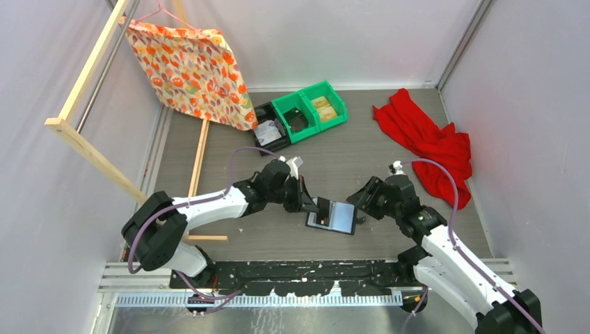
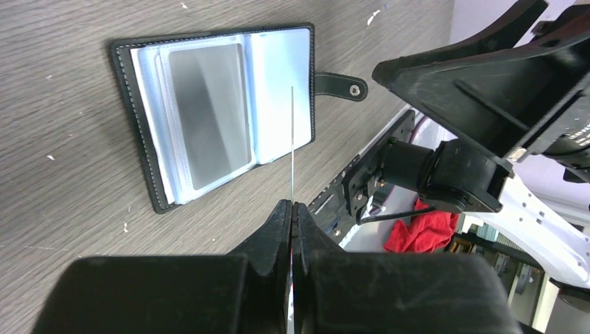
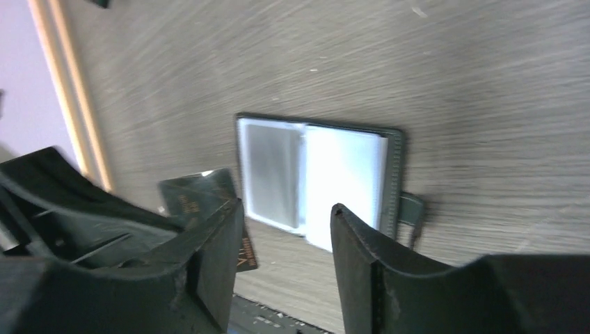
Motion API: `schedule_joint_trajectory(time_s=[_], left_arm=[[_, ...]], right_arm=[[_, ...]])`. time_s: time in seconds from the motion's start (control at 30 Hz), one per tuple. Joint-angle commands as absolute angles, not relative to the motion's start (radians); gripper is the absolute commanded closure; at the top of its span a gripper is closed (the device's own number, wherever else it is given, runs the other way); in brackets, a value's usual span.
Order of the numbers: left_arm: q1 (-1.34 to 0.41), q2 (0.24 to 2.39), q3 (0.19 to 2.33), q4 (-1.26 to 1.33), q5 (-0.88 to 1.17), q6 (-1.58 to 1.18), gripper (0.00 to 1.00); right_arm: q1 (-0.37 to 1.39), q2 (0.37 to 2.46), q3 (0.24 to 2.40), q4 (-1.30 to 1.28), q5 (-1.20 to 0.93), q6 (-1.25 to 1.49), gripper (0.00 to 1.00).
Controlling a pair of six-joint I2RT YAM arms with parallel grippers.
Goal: Take the credit cards out of the card holder
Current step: Remove the credit card from the card holder.
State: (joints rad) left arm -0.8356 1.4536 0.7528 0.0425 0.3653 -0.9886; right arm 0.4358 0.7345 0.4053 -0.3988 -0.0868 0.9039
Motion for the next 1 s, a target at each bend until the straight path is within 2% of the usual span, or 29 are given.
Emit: schedule_joint_trajectory(time_s=[0.0, 0.27, 0.67, 0.97], left_arm=[[-0.831, 1.451, 0.779, 0.093, 0.425, -0.980, 0.99], [-0.809, 1.447, 0.774, 0.140, 0.473, -0.982, 1.00], [-0.769, 1.389, 0.727, 0.261, 0.569, -1.043, 0.99], [-0.755, 1.361, 0.739, 0.255, 0.604, -1.051, 0.99]], right_arm=[[0.423, 0.711, 0.443, -0.311, -0.236, 0.902, 0.44], [0.292, 0.795, 0.312, 0.132, -0.596, 1.125, 0.36], [0.287, 0.881, 0.290, 0.312, -0.822, 1.163, 0.34], [0.285, 0.846, 0.302, 0.247, -0.810, 1.131, 0.31]])
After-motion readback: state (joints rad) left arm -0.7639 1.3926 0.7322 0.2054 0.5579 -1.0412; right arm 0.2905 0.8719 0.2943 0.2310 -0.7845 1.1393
